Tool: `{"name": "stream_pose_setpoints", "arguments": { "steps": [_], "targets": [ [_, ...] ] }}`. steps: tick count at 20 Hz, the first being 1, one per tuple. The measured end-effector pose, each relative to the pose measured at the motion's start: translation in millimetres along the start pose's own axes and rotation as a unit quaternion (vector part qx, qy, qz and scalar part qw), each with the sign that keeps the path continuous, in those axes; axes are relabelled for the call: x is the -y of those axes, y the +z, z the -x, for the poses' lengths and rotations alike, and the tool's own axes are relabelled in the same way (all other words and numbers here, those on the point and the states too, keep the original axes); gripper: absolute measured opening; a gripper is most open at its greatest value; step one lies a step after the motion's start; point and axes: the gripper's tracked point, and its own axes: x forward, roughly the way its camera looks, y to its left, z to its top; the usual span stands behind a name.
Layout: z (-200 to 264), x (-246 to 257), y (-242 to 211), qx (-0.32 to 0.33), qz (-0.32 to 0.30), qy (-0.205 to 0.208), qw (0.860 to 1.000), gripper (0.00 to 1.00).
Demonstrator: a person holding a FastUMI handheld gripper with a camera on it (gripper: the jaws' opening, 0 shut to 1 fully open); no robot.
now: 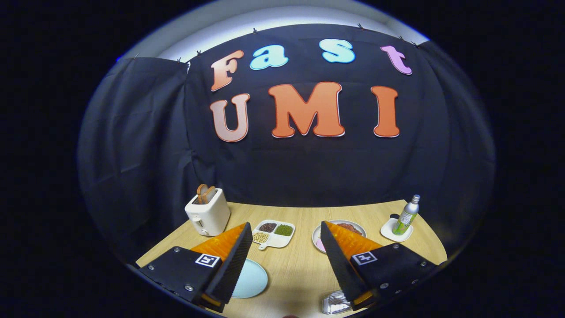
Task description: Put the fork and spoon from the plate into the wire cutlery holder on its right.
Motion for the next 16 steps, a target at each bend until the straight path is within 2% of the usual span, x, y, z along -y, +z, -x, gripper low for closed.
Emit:
{"name": "stream_pose_setpoints", "arguments": {
  "steps": [5,9,16],
  "targets": [
    [-19,-72,-23,-0.024,0.002,0.031,0.999,0.94],
    [-36,-119,-72,-0.094,0.018,0.059,0.994,0.94],
    [-43,-160,-164,-0.243,0.068,0.089,0.963,0.95]
  ]
}}
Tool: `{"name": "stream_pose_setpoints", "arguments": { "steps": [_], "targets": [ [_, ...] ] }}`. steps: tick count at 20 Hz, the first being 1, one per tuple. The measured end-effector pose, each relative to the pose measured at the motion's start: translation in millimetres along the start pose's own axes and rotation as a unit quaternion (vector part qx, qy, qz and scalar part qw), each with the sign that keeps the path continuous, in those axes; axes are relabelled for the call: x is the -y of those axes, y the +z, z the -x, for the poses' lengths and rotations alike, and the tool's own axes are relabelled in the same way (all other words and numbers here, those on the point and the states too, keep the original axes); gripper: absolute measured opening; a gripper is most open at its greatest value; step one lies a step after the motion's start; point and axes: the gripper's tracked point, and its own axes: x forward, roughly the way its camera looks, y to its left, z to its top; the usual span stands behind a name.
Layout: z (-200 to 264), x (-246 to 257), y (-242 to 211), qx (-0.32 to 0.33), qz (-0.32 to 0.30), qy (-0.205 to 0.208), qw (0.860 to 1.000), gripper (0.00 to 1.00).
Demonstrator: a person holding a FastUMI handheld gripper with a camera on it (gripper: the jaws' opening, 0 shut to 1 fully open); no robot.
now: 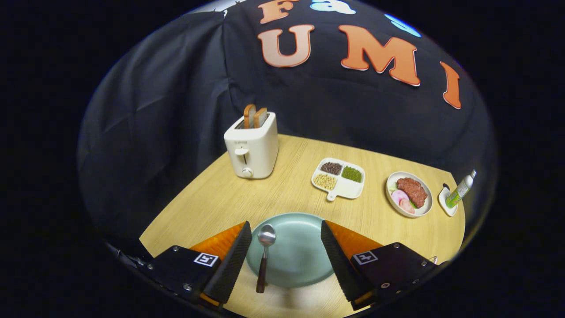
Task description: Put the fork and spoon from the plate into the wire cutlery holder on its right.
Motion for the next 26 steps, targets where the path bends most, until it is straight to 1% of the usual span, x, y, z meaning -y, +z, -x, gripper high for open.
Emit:
{"name": "stream_pose_setpoints", "arguments": {
  "steps": [3,5,7,8,9,11,12,13,16,17,18,19,20,22,24,26],
  "targets": [
    [-27,-10,-38,-0.077,0.003,0.007,0.997,0.94],
    [-44,-15,-59,-0.121,0.001,0.013,0.993,0.91],
    [-57,-16,-77,-0.158,0.006,0.014,0.987,0.85],
    [-64,-15,-86,-0.177,0.007,0.015,0.984,0.81],
    [-68,-21,-91,-0.192,0.009,0.023,0.981,0.79],
    [-76,-26,-105,-0.220,0.012,0.026,0.975,0.73],
    [-78,-28,-111,-0.234,0.012,0.030,0.972,0.66],
    [-78,-30,-116,-0.245,0.013,0.032,0.969,0.61],
    [-80,-34,-129,-0.281,0.006,0.030,0.959,0.35],
    [-77,-35,-134,-0.294,-0.006,0.030,0.955,0.30],
    [-78,-34,-136,-0.299,-0.019,0.023,0.954,0.23],
    [-79,-34,-135,-0.298,-0.029,0.024,0.954,0.19],
    [-79,-34,-133,-0.295,-0.036,0.027,0.954,0.13],
    [-74,-32,-122,-0.282,-0.043,0.031,0.958,0.08],
    [-68,-26,-114,-0.269,-0.049,0.035,0.961,0.07],
    [-55,-14,-103,-0.252,-0.049,0.030,0.966,0.07]
  ]
}}
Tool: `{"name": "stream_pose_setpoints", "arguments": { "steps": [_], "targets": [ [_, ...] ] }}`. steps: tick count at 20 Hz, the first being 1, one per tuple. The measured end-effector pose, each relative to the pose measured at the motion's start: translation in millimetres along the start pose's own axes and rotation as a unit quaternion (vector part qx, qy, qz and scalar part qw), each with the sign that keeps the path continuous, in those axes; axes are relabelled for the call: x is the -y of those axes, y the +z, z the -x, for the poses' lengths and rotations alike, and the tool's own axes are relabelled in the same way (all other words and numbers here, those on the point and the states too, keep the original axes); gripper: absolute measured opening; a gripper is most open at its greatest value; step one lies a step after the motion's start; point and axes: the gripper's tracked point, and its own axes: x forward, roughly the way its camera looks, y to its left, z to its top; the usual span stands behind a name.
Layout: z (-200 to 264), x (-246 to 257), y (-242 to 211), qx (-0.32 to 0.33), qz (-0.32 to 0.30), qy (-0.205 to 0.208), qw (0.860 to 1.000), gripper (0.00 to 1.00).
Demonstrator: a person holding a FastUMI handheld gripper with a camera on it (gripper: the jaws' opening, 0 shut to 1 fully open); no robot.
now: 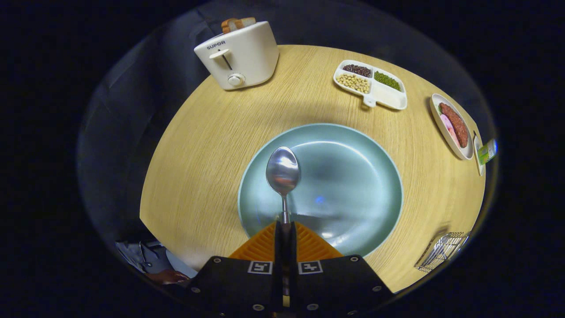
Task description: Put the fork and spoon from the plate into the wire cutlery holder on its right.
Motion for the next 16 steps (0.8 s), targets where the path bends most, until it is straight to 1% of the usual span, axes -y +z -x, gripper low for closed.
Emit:
{"name": "stream_pose_setpoints", "arguments": {
  "steps": [3,6,11,16],
  "targets": [
    [30,25,-3,0.019,-0.008,-0.014,1.000,0.07],
    [69,62,-7,0.042,-0.023,-0.034,0.998,0.07],
    [117,121,-31,0.057,-0.055,-0.064,0.995,0.07],
    [151,176,-64,0.066,-0.085,-0.079,0.991,0.07]
  ]
}}
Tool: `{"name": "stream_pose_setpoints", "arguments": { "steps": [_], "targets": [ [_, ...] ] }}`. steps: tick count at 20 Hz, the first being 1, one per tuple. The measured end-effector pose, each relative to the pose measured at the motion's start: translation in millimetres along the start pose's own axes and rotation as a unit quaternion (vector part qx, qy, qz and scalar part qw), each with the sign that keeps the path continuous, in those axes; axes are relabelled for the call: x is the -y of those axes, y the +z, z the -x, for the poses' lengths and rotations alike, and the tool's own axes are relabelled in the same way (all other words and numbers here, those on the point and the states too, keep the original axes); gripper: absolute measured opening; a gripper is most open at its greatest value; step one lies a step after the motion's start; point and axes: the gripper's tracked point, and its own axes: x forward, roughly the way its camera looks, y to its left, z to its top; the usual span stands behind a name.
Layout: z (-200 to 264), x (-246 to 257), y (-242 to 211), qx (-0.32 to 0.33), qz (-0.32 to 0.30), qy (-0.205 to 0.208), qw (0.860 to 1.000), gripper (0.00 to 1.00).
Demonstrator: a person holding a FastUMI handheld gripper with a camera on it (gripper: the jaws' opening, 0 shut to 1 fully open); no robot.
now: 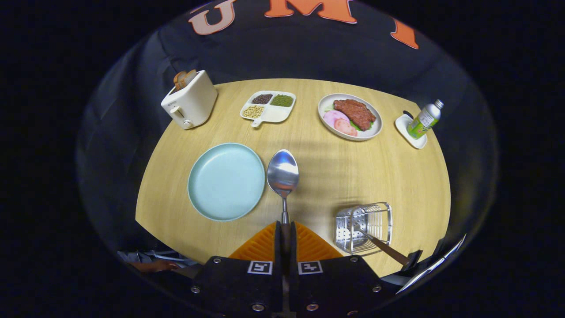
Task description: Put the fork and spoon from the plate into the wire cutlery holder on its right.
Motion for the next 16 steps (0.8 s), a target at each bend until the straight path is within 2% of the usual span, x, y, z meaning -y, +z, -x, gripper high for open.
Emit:
{"name": "stream_pose_setpoints", "arguments": {
  "steps": [8,16],
  "targets": [
    [38,78,-37,-0.026,-0.015,-0.030,0.999,0.07],
    [28,98,-67,-0.067,-0.011,-0.030,0.997,0.07]
  ]
}}
